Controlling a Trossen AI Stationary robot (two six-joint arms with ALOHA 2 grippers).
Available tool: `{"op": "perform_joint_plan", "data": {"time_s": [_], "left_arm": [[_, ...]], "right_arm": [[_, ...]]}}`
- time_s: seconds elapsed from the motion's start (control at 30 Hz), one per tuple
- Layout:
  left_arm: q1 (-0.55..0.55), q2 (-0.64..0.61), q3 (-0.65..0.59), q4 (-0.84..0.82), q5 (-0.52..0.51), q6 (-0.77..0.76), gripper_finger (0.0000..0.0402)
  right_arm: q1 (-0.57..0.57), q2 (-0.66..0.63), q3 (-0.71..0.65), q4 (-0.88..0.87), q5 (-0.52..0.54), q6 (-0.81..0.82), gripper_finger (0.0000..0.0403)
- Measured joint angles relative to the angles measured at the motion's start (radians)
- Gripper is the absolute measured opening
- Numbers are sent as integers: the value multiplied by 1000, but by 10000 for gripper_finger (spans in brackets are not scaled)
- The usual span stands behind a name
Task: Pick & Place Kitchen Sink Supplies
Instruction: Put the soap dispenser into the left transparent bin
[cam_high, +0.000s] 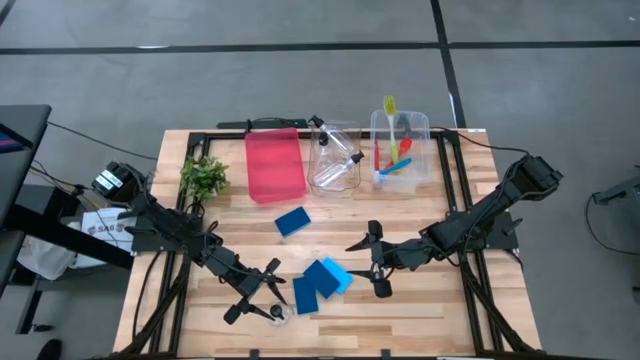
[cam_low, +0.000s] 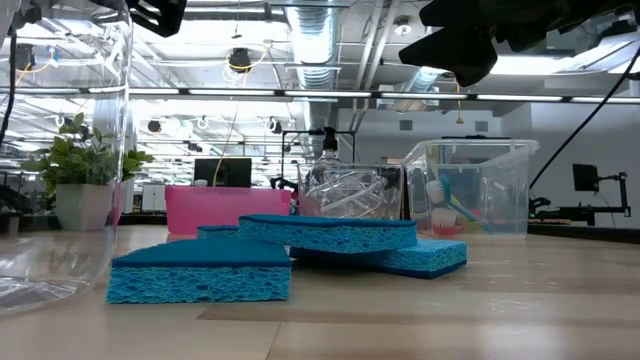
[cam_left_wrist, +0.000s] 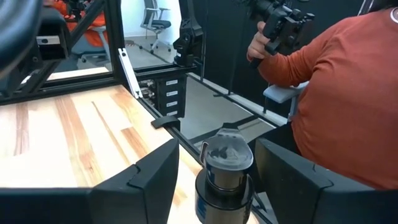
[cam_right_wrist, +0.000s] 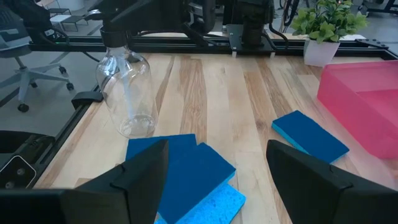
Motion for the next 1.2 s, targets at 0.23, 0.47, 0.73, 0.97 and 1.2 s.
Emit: {"op": "perform_joint_plan", "data": {"time_s": [0.23,0.47,0.73,0.97,1.2], "left_arm": [[0,1,0,-5,0,-2,213],[0,59,0,28,0,-35,212],[0,67,0,36,0,-49,209],[0,67,0,36,0,-50,204],[0,67,0,42,71,-16,136]], "right_arm": [[0,0,0,0,0,0,265],[0,0,0,0,0,0,265],[0,0,0,0,0,0,265],[0,0,0,0,0,0,265],[0,0,0,0,0,0,265]]}}
